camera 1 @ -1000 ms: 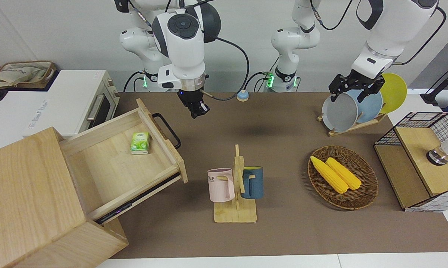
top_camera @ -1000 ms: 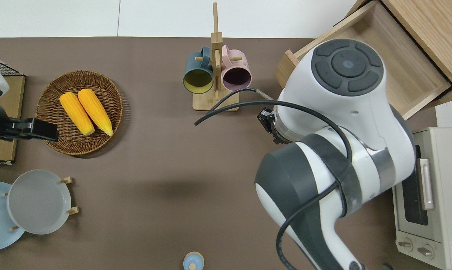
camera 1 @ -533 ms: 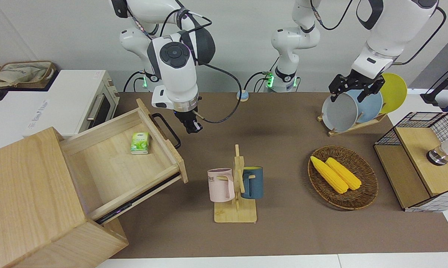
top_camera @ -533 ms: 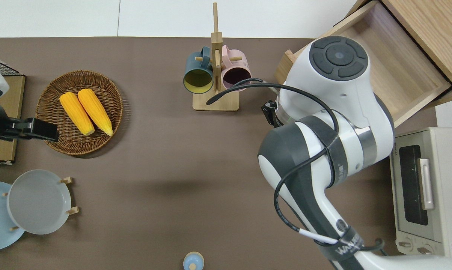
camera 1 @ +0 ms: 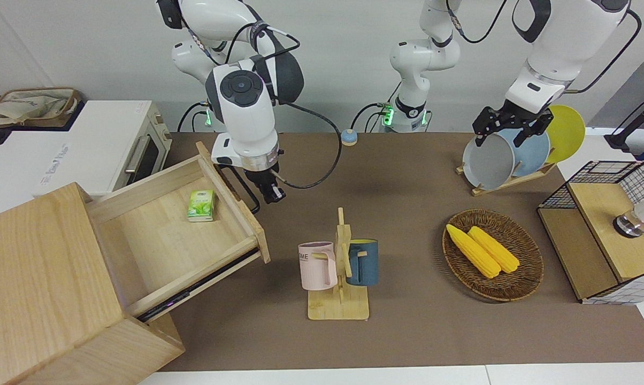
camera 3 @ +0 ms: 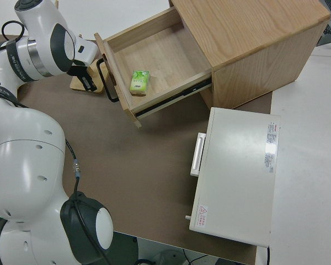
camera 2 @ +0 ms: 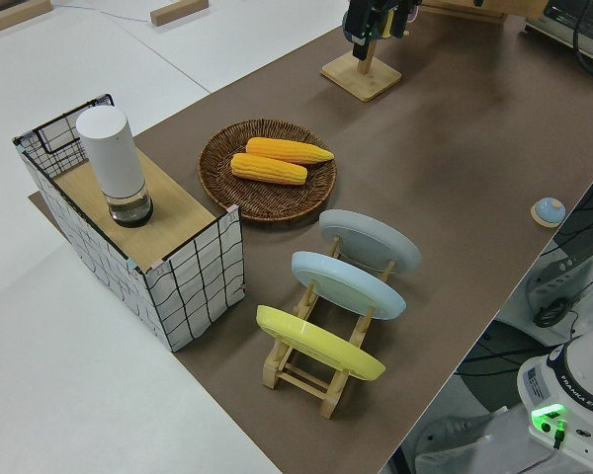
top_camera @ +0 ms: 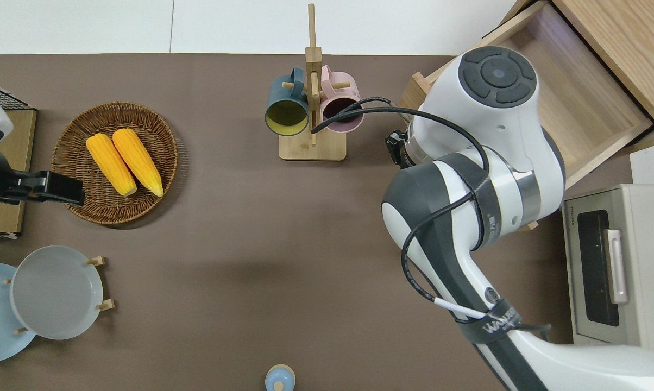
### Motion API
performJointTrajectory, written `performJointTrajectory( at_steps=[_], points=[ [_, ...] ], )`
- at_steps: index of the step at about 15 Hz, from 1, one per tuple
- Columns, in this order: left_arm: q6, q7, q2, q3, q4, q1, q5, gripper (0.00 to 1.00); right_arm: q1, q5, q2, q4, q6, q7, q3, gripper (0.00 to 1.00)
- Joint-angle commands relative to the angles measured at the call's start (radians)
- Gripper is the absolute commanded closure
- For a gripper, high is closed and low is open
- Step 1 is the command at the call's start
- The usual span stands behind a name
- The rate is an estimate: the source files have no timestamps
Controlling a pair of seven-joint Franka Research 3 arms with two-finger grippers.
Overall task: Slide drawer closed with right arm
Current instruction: 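Push the drawer front with the right gripper away from the robot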
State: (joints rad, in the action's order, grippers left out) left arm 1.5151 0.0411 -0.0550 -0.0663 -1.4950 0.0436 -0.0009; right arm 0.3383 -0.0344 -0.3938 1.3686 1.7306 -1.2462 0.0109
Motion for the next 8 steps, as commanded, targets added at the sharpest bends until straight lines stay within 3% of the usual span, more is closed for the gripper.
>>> performJointTrajectory(
  at_steps=[1, 4, 8],
  points=[
    [-0.018, -0.010, 0.004, 0.000, 0.009, -0.007, 0.018, 0.01, -0.036, -0.012, -0.017, -0.002, 0.024, 0.001, -0.016, 1.000],
    [-0.018, -0.010, 0.004, 0.000, 0.010, -0.007, 0.018, 0.01, -0.042, 0.001, -0.033, -0.008, 0.081, 0.004, -0.017, 1.000],
    [-0.018, -0.010, 0.004, 0.000, 0.010, -0.007, 0.018, 0.01, -0.070, 0.056, -0.054, -0.037, 0.087, 0.037, -0.020, 1.000]
  ],
)
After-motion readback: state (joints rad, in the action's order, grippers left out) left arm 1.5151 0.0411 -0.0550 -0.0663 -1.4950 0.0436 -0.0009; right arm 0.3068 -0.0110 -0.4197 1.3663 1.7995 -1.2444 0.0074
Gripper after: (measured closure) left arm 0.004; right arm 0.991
